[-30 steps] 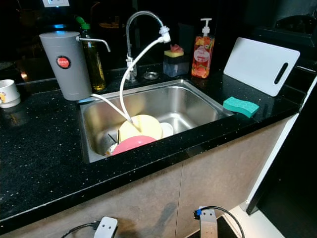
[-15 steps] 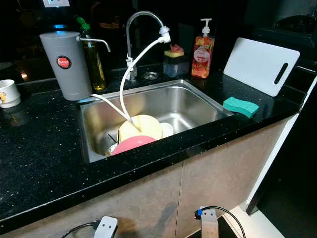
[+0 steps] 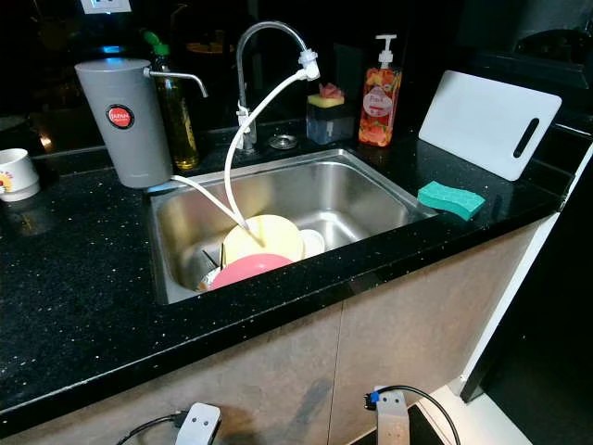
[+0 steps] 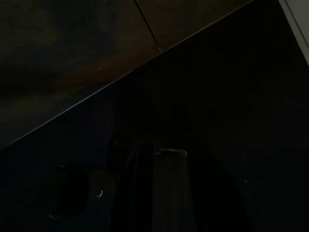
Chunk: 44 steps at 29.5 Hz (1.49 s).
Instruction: Kitchen organization
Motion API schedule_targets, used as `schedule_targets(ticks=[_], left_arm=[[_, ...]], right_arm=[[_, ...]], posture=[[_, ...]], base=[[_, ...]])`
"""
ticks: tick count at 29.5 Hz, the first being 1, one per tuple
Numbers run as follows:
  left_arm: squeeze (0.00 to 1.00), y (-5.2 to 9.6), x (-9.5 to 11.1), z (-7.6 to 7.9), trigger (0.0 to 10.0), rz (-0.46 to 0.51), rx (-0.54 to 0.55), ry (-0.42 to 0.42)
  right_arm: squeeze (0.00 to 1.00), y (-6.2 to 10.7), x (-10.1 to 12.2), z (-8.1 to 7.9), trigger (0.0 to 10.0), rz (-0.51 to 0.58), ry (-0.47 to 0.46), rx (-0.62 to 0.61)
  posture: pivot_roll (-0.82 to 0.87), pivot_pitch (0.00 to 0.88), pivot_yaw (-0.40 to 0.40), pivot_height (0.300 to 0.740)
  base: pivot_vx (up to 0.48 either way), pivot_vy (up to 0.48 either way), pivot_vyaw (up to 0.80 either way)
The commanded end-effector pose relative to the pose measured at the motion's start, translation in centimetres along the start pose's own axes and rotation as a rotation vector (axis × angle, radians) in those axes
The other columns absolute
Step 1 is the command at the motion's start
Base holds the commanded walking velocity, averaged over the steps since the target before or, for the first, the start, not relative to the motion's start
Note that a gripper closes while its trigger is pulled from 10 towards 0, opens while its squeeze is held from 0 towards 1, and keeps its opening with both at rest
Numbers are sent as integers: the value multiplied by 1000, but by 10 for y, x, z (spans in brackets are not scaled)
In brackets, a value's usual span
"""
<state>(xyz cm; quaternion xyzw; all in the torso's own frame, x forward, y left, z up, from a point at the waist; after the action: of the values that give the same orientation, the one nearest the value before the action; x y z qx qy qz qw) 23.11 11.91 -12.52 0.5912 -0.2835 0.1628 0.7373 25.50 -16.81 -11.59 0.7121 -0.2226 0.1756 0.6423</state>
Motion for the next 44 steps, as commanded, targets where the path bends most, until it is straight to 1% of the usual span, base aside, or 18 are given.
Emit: schedule_targets(ticks=[1,16,27,33,44], left_arm=[[0,-1,9,0,10000,18,4,-8],[0,-1,7,-1,10000,7,5,-11],[0,-2,5,3,10000,-1,-3,-22],[0,-2,3,5,10000,-11,-9,-37],[0,-3,3,6,10000,-18,-8,-43]], right_arm=[[0,0,4,2,10000,5,3,-8],[0,0,6,2,10000,9,1,-9],[0,0,8,5,10000,12,-3,-16],[0,1,9,10,10000,18,-30,-27],[0,2,11,17,10000,23,-37,-42]], posture=[[-24,0,-22,740],[-24,0,-23,740],[-32,0,-14,740],[-35,0,2,740],[-56,0,12,740]], base=[[0,0,0],[0,0,0],[0,0,0],[0,0,0],[0,0,0]])
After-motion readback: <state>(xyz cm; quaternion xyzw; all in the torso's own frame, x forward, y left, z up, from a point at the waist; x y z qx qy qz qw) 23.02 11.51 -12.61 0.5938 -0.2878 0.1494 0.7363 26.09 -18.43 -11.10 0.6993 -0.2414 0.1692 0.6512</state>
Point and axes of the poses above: a point about 5 cm out from each wrist's last joint towards the gripper, its own y axis pointing back from the gripper into the wrist, its own x axis along the axis of the wrist's last joint, z = x × y, the point moved 6 cm from there along -y, pointing out of the wrist towards the gripper, and after that the axes turned 2 degrees about y, right-handed, at the moved point
